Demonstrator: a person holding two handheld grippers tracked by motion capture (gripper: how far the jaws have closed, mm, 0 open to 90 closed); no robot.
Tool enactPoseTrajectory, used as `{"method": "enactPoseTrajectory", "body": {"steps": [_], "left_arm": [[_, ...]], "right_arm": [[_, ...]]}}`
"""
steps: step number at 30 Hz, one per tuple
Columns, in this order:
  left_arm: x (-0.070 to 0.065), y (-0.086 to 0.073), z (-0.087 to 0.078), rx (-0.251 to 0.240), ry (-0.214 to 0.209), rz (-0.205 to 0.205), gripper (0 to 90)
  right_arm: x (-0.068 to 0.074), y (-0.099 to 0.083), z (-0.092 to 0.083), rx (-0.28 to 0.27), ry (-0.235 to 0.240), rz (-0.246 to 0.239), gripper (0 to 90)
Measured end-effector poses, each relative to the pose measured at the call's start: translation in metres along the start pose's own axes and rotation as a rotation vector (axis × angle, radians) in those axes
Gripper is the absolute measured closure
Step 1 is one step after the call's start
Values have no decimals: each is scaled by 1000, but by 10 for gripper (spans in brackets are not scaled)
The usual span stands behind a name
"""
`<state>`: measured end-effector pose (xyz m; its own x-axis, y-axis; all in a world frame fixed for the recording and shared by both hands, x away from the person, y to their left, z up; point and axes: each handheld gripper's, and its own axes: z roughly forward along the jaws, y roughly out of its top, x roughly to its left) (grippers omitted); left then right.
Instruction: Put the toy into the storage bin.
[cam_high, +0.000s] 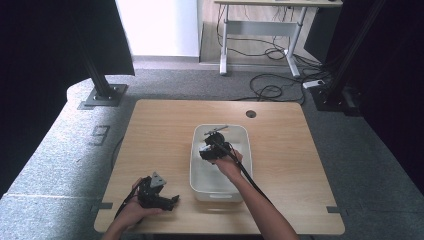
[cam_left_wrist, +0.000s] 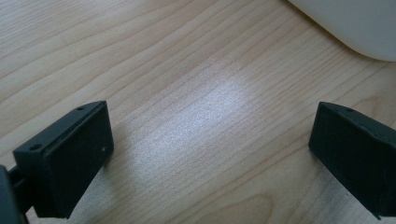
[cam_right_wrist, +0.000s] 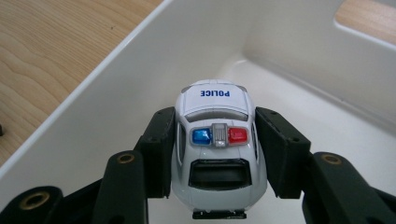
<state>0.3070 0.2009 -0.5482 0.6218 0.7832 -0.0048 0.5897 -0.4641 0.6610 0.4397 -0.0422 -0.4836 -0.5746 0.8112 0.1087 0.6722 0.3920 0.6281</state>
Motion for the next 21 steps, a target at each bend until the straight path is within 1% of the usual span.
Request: {"method": "enactPoseTrajectory", "body": {"steps": [4, 7, 17, 21], "left_arm": [[0, 0, 0, 0, 0, 2, 0], [0, 0, 0, 0, 0, 2, 0], [0, 0, 0, 1, 1, 4, 0], [0, 0, 0, 0, -2, 2, 1]], "right_arm": [[0, -1, 5, 20, -3, 1, 501], [0, -2, 8, 27, -14, 4, 501], [2, -4, 21, 74, 1, 16, 501], [3, -5, 27, 94, 0, 11, 501]]}}
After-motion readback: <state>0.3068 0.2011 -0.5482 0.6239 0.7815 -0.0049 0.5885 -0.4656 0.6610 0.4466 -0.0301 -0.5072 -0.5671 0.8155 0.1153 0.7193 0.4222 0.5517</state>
